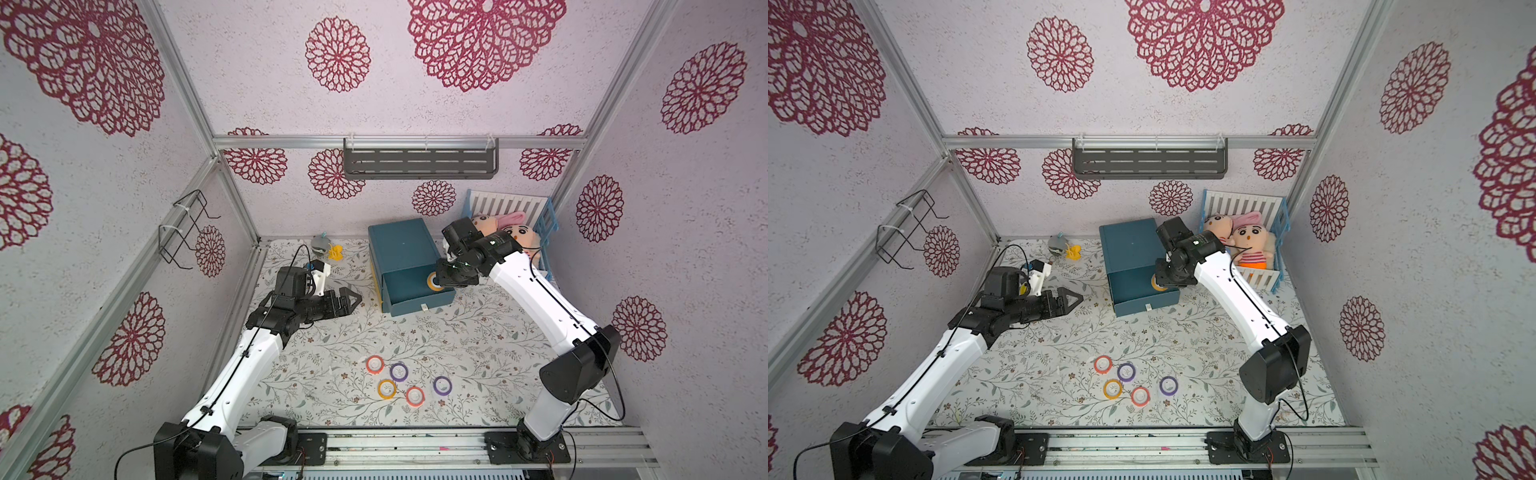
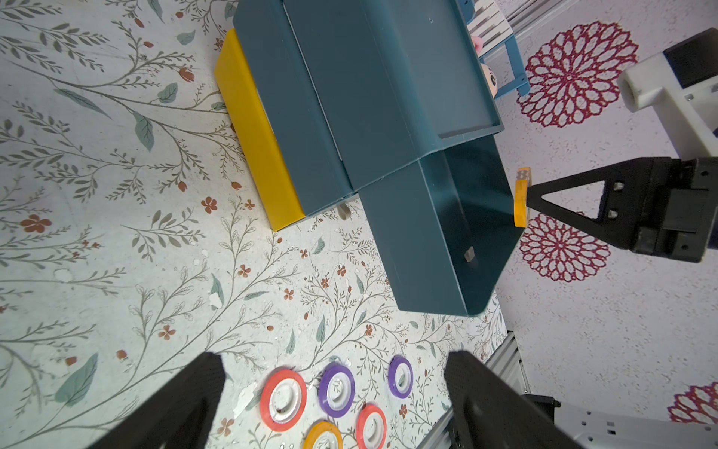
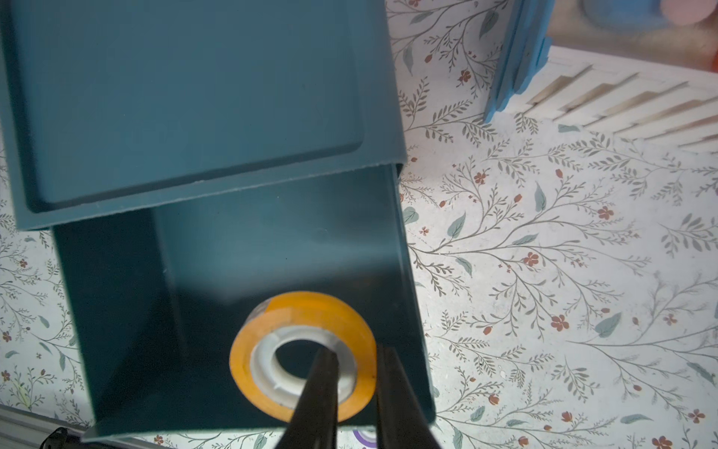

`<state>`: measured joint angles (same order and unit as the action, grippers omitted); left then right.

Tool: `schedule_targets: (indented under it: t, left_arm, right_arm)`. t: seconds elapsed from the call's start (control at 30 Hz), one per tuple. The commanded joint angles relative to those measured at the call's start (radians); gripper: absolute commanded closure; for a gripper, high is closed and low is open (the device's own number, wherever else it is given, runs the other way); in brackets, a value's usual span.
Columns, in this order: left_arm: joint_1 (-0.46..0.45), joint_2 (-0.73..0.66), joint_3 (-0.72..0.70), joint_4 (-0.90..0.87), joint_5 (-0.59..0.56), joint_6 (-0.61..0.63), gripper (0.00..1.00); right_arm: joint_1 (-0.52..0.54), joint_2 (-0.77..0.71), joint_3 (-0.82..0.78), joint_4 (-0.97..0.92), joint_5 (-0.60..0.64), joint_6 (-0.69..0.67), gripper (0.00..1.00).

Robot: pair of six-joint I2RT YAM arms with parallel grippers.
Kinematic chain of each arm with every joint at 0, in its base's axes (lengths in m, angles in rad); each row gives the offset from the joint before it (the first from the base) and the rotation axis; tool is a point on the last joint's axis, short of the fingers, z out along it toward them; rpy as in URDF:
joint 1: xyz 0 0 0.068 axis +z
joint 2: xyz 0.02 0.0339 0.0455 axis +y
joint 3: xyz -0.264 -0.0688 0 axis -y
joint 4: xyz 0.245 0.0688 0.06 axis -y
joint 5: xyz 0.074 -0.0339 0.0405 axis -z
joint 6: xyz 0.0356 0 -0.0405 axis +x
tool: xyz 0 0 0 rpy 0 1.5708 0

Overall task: Place the transparent tape into the drawer according to color
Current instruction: Place the tape in the drawer, then pick up the tape at the center of the board.

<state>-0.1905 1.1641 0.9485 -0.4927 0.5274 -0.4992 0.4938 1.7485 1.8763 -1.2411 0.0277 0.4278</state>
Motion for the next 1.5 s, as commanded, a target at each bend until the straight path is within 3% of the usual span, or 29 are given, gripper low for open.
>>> schedule_targets:
  t: [0.0,0.1,0.2,0.47,0.63,1.07,1.47]
  left_arm:
    - [0.006,-0.017,-0.019,-0.006,-0.008,0.006,0.03]
    - [0.006,-0.015,-0.020,-0.031,-0.024,0.006,0.03]
    - [0.004,-0.014,-0.017,-0.064,-0.036,0.011,0.03]
    - [-0.039,-0.030,-0.019,-0.155,-0.083,-0.005,0.03]
    - [-0.111,-0.029,-0.047,-0.201,-0.142,-0.038,0.03]
    - [-0.365,-0.054,-0.099,-0.316,-0.210,-0.170,0.03]
    - [-0.690,0.100,-0.102,-0.374,-0.395,-0.323,0.03]
  right_arm:
    - [0.005,-0.004,0.027,0.028,-0.002,-0.027,0.78]
    - [0.005,-0.001,0.043,0.033,-0.006,-0.037,0.52]
    - [0.005,-0.010,0.058,0.044,-0.005,-0.040,0.39]
    - [0.002,-0.078,0.067,0.054,0.007,-0.041,0.21]
    - [-0.016,-0.216,-0.092,0.117,0.004,-0.028,0.02]
    - [-0.076,-0.575,-0.653,0.301,-0.054,0.029,0.01]
    - [-0.090,-0.717,-0.924,0.398,-0.102,0.072,0.01]
